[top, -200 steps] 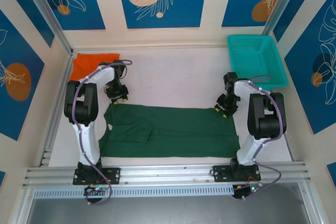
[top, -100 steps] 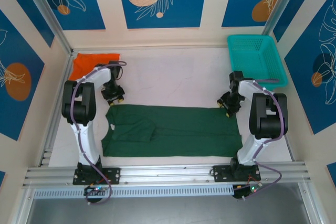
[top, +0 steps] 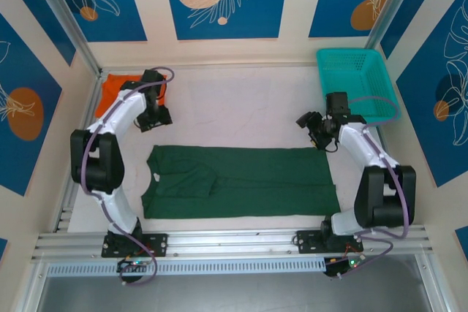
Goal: Fold and stack the t-shirts
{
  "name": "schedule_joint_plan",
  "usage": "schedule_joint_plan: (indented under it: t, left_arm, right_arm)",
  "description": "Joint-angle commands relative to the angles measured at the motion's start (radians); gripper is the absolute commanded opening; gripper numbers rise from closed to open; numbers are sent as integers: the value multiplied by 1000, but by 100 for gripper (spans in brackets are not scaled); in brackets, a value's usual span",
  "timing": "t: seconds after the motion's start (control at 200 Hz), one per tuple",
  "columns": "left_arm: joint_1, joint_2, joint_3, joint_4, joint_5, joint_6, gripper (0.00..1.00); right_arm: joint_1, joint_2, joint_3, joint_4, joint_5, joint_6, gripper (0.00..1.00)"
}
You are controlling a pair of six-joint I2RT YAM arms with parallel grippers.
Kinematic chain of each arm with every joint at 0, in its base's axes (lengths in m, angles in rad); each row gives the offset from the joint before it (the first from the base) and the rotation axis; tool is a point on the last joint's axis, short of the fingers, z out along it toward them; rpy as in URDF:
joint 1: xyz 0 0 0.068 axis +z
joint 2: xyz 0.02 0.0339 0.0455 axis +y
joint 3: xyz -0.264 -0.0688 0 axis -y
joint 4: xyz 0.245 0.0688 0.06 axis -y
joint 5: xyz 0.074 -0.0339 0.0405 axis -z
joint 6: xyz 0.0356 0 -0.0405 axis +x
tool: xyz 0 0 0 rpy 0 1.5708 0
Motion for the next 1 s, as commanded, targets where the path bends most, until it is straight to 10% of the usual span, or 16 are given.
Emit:
schedule_joint_plan:
  t: [0.0,0.565,0.995]
  left_arm:
    - [-80,4,-67,-15,132,111,55]
    - [-60,245,-46,-63,141,88,41]
    - [-38,313,103,-77,15,60,48]
  right_arm:
    - [81,-48,-39,46,-164,-81,71]
    - [728,474,395,-131,-249,-278,54]
    - [546,436,275,-239,5,-49,56]
